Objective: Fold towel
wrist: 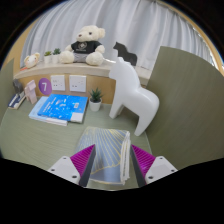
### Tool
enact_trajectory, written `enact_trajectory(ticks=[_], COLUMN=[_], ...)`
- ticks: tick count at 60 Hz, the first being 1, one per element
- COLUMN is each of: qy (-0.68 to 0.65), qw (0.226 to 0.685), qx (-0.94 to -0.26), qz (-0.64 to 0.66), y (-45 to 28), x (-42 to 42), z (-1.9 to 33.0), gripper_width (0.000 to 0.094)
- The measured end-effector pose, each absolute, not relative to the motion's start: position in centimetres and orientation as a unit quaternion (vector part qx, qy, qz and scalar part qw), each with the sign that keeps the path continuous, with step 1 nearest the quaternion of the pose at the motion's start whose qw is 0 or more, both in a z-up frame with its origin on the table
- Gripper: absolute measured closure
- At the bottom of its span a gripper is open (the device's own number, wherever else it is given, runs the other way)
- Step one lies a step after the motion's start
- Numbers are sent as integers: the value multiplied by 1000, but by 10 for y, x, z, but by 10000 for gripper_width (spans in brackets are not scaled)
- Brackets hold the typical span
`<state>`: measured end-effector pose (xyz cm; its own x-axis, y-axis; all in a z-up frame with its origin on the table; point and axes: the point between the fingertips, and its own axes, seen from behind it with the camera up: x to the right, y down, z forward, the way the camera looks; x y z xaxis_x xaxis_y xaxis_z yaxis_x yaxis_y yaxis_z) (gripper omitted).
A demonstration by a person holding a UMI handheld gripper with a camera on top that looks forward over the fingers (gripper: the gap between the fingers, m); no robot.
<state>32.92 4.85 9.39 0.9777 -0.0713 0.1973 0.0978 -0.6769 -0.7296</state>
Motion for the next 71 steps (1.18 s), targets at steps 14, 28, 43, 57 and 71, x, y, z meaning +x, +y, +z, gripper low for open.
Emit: enact_trajectory(ticks=[14,28,43,57,71], qy=[-2,-4,-1,-14,-12], qw=[476,520,531,518,521], qx=[-877,-854,-848,-855,-853], qz=[-66,-19,-7,-10,2], y=[33,-22,-89,-130,-147], x=[258,171,116,89,71], z=[193,255,267,258,259], gripper_width=[143,99,98,99,98])
